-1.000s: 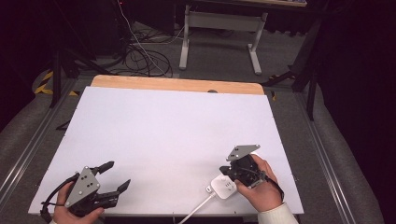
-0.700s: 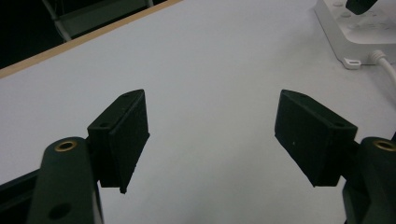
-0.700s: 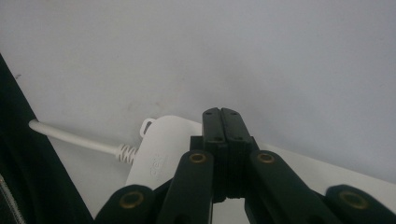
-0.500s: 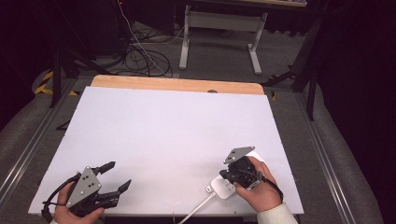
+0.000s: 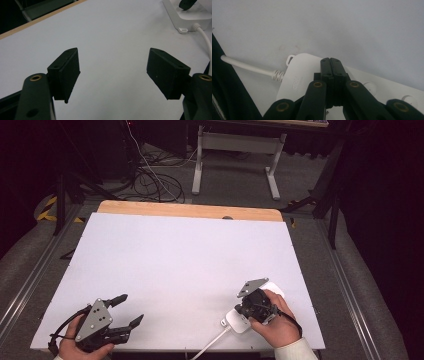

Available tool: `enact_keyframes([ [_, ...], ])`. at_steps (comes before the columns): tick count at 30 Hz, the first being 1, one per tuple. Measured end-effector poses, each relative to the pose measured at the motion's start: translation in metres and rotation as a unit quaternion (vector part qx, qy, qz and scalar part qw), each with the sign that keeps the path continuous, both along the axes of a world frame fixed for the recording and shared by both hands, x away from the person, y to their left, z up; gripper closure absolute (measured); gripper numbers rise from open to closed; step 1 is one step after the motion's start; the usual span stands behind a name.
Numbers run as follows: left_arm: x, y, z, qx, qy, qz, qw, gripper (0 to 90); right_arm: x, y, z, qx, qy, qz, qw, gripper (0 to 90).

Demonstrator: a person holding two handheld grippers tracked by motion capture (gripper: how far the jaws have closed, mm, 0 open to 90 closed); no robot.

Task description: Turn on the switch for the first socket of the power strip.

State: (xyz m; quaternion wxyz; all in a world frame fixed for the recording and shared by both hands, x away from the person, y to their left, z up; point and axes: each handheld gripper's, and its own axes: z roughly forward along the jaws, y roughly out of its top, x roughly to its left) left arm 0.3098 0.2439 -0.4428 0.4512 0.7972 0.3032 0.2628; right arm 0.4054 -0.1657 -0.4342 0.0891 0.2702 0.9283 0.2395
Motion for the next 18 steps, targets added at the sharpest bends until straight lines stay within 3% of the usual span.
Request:
enact_keyframes([
  [18,-0.0005,0.0029,0.0004,-0.001,-0.006,0.016,0.9999,28.1,-0.0019,0.0029,-0.0031,-0.011,-0.005,-0.002,0.9999,90.0],
])
